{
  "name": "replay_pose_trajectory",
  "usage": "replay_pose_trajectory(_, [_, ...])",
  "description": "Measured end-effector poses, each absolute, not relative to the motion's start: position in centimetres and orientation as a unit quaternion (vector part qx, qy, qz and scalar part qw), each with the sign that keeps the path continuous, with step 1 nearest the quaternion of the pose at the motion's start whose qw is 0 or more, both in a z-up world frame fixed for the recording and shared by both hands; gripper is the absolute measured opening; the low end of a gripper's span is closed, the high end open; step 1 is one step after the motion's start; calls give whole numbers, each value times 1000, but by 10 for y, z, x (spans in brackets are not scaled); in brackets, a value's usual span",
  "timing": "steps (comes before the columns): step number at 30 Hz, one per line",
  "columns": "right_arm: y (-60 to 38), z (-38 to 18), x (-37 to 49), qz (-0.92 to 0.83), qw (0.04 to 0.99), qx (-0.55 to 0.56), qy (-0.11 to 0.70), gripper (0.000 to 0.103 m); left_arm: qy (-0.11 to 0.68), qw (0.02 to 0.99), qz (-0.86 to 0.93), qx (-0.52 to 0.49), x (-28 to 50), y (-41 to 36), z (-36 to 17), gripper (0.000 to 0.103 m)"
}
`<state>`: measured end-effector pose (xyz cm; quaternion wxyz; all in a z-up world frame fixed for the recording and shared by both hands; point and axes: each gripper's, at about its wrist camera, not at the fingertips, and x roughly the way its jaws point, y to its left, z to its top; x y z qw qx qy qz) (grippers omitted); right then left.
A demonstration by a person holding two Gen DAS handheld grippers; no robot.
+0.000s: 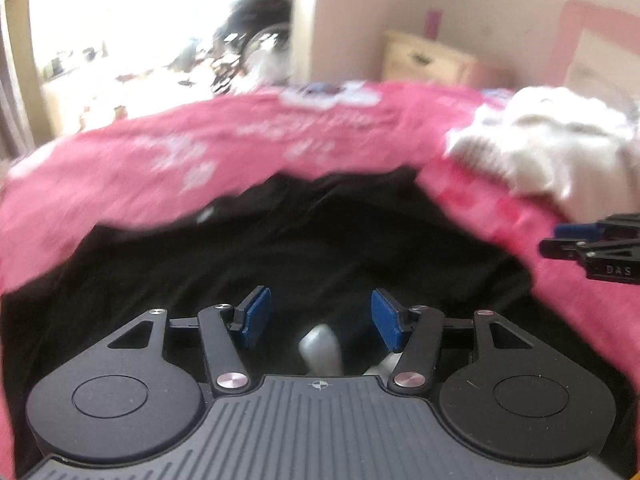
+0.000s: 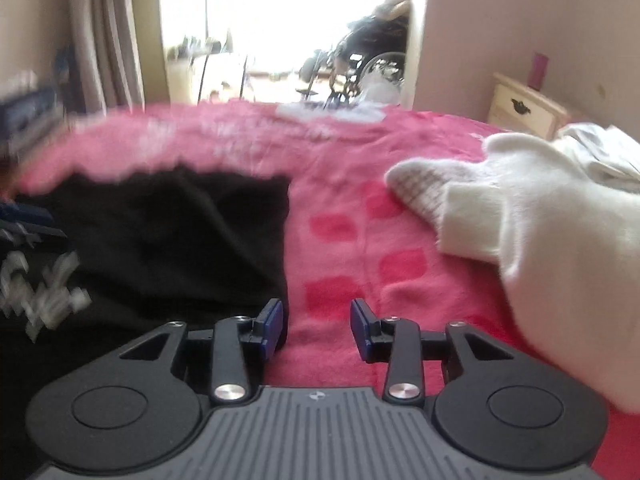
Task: Fold clothes
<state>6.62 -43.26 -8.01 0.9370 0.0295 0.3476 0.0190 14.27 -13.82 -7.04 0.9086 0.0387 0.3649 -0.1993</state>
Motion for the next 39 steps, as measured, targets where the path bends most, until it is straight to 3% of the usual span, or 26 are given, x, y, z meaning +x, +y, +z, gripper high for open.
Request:
replay_pose_trajectory(5, [-454,-72,118,40,925,157,344,40,377,900,-214,46,149,-162,-86,56])
replay_pose_trajectory(12, [-454,-93,216,77,897,205,383,40,394,887,-234,55,158,-194,-109,55])
replay_pose_trajectory(17, [-424,-81,254,156,902,128,381,40,400,882,-241,59,162,-210,-120,55])
replay_pose_trajectory(23, [-365,-97,307,241,864,1,443,40,392,886,-240,61,159,-210,-122,56])
replay_pose_trajectory(34, [-325,-99,326,287,854,-14,435,39,389,887,-243,59,158,-208,-121,56])
replay_pose_trajectory(35, [-321,-99,325,291,854,-18,432,29,388,887,-243,59,159,-207,-121,56])
replay_pose_trajectory(36, [-318,-98,325,295,854,-22,429,7,388,887,-243,59,159,-207,-121,56])
replay_pose_trajectory(39, [-307,-96,324,307,853,-34,420,5,387,887,-243,59,159,-208,-121,56])
